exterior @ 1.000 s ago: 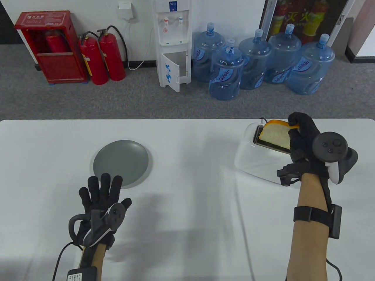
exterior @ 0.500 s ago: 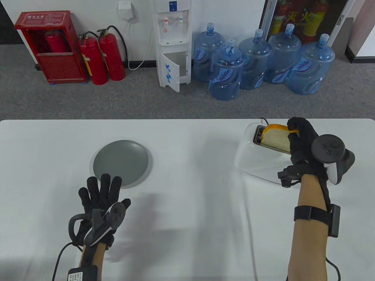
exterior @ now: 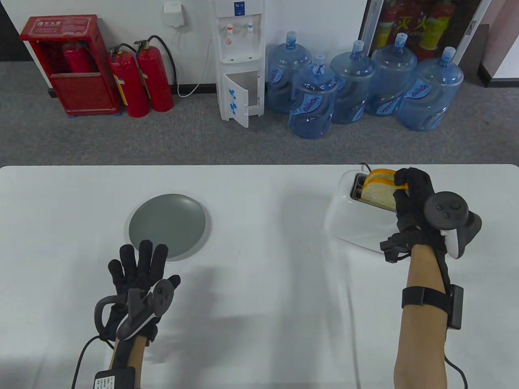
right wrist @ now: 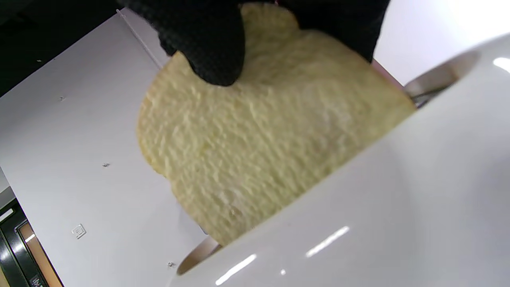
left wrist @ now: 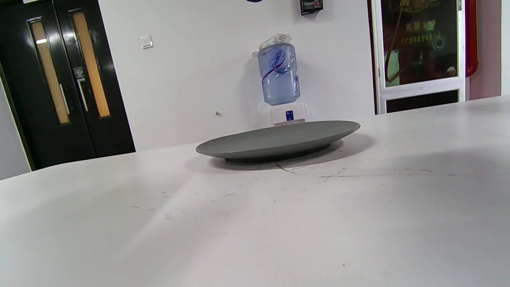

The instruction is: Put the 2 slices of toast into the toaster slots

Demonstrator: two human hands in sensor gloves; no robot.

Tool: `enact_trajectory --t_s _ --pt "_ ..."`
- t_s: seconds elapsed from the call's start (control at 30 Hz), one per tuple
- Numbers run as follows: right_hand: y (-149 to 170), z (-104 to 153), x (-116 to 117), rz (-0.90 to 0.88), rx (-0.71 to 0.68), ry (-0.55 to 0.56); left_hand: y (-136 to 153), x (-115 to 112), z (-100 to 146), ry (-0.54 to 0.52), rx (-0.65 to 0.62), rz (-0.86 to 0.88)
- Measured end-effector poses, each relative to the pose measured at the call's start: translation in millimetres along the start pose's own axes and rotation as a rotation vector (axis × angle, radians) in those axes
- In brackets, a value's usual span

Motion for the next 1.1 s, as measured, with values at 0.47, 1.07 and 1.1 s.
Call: enact_trajectory --t_s 0.47,1.07,1.1 --pt "13.5 7.3 13.4 0.063 0.033 0.031 0.9 -1.2 -0.3 0.012 0.007 -0.003" --pt "1.1 7.9 0.9 0.140 0.040 -0.030 -4.0 -1.8 -1.8 0.007 -0.021 0.005" --pt "-1.0 8.0 -1.7 0.153 0.038 -0.036 -5.1 -1.7 -1.7 0.010 -0.026 0.007"
Point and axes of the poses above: the tracker on the back of each hand, its own y axis roughly to the little-finger side, its own z axis roughly from the fingertips to the wrist, x = y × z, the point moved 4 cm from there along -z, roughly from the wrist to the fingertips, and after that the axes turned 7 degrees about -x, right-handed, at the moved point
